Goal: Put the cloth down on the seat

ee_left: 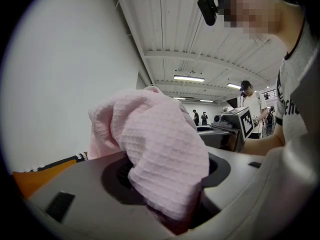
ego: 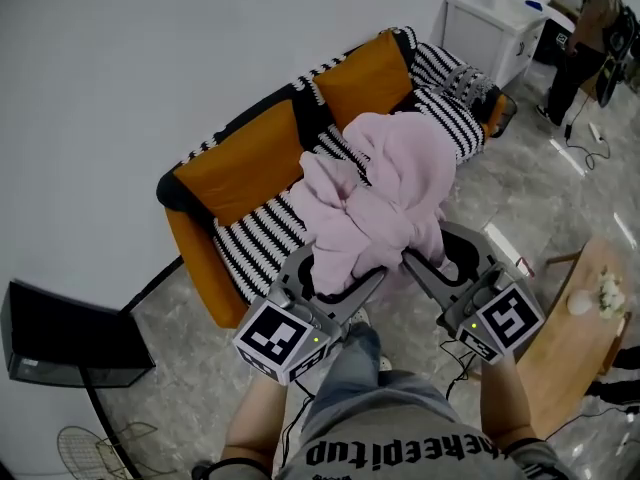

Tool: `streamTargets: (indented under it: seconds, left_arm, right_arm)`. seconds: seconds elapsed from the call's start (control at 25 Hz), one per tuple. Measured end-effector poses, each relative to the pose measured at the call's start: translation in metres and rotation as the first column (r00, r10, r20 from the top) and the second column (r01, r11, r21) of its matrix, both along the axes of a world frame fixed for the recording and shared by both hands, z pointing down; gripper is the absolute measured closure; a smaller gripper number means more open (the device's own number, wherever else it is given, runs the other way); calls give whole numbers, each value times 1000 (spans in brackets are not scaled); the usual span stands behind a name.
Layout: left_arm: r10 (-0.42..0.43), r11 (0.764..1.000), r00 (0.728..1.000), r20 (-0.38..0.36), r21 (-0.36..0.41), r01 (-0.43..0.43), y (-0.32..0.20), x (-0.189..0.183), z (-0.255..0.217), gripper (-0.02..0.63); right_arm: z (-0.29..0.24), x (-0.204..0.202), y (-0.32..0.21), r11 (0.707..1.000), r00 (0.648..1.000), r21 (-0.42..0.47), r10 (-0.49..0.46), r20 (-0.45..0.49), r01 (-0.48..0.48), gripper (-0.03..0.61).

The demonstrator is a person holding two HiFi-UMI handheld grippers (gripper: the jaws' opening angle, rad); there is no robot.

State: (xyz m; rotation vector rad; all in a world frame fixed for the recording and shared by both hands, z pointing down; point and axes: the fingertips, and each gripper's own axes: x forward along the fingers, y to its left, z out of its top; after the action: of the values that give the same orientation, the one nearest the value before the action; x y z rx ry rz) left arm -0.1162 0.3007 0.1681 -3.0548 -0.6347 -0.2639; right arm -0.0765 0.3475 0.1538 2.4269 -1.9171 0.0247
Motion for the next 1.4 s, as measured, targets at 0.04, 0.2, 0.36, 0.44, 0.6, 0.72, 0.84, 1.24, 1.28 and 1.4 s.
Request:
streamTargets:
  seconds: [0.04,0.2,0.36,0.44,0.6,0.72,0.84,1.24,1.28,1.4]
  left_arm:
    - [3,1000,1000,0,-1,-3,-3,10,-1,322]
    - [6,1000,1000,9,-6,-6,-21,53,-4,322]
    - [2,1000,1000,8,-10,-2,-46,75,-6,322]
    - [-3,1000,1000,6,-7,3,-61,84,-8,322]
    - [-18,1000,1000,-1,-9,18,-90,104,-9,322]
    - [-34,999,999,-7,-10,34,-112,114,-11,322]
    - [-55,998,998,-14,-17,55,-141,124,-12,322]
    - [-103,994,995,-8,-43,103,-219,139,-5,322]
    - [-111,993,994,-10,-40,110,-218,139,-5,322]
    - [-142,989,990,-15,-31,142,-219,140,-7,322]
  right_arm:
    - [-1,10,-3,1000,1000,-2,2,1,-2,385]
    - [-4,53,-21,1000,1000,-11,6,11,-6,385]
    - [-6,75,-46,1000,1000,-14,1,7,-1,385]
    - [-8,85,-61,1000,1000,-13,-3,4,3,385]
    - [-10,104,-91,1000,1000,-17,-16,0,16,385]
    - [-11,116,-114,999,999,-19,-31,-6,31,385]
    - [-13,126,-144,998,999,-31,-52,-11,52,385]
    - [-8,143,-224,994,995,-59,-98,-12,97,385]
    - [-9,144,-224,993,994,-56,-104,-14,103,385]
    - [-10,146,-226,990,991,-48,-134,-19,133,385]
